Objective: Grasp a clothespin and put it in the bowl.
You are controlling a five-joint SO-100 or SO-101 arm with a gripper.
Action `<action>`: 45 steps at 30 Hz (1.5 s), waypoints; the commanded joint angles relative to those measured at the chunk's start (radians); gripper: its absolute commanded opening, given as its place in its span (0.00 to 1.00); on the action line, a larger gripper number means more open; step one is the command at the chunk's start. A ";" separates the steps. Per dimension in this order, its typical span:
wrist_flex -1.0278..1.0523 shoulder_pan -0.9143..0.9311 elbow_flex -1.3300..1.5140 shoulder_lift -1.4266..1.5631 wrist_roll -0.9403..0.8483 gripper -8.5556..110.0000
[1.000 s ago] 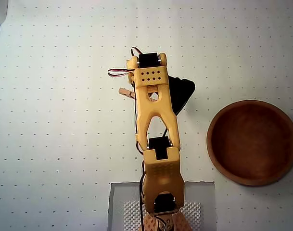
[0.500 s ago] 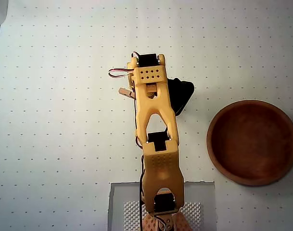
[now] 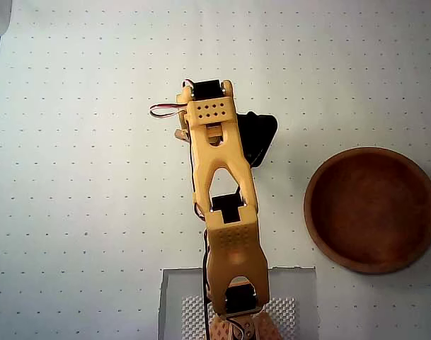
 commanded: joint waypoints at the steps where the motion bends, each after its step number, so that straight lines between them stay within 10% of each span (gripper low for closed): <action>1: -0.005 -0.005 -0.060 0.026 0.003 0.06; 14: -0.005 -0.002 -0.063 0.037 0.006 0.24; 45: -0.124 0.032 -0.255 -0.206 0.012 0.26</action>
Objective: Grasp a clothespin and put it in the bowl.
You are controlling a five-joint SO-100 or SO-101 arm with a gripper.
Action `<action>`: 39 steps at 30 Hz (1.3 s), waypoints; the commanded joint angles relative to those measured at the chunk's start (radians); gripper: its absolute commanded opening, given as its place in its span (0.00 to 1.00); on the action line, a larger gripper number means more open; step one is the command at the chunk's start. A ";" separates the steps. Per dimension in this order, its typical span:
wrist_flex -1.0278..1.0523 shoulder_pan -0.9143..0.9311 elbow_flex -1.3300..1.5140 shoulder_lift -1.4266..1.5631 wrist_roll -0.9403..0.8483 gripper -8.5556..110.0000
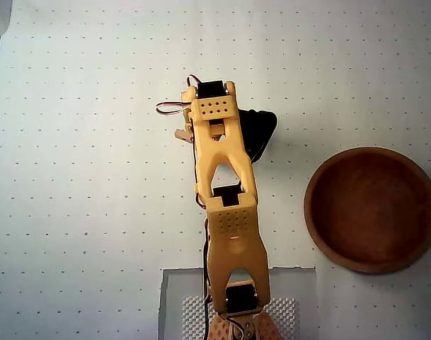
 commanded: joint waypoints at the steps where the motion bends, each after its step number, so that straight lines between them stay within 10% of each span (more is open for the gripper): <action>1: 0.071 0.006 -0.133 0.000 0.011 0.26; 39: 0.204 -0.021 -0.247 -0.115 0.011 0.25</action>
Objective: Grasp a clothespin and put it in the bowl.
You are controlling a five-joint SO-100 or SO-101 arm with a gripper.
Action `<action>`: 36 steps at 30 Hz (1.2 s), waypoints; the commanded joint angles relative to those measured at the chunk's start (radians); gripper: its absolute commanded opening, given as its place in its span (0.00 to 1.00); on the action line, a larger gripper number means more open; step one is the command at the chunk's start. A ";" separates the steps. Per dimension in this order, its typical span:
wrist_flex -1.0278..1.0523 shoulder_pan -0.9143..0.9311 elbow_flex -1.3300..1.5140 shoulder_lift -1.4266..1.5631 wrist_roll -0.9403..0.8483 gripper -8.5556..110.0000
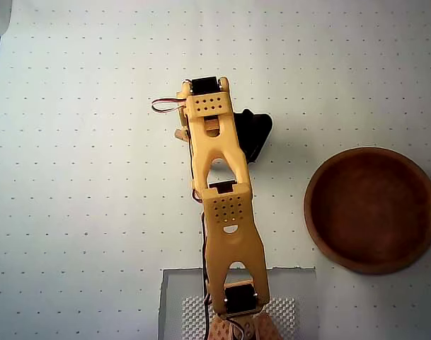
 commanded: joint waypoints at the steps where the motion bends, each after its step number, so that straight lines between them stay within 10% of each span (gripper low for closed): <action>1: 0.005 0.002 -0.054 0.031 0.011 0.25; 36: -0.005 0.012 -0.064 0.060 0.092 0.05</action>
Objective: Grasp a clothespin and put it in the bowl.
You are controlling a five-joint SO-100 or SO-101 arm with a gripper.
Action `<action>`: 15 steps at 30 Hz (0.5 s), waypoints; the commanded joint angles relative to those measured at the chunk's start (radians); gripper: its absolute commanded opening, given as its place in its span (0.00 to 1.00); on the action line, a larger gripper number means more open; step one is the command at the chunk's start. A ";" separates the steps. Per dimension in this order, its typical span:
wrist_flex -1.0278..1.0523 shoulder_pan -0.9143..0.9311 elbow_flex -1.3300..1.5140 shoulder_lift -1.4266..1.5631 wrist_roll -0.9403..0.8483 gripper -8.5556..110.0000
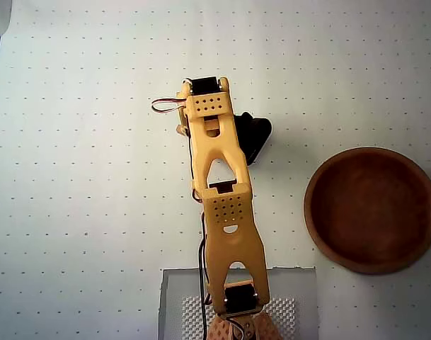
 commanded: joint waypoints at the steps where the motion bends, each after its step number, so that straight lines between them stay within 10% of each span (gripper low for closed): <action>1: -0.005 0.012 -0.057 0.087 0.011 0.05; 15: 0.129 0.009 -0.051 0.356 0.071 0.05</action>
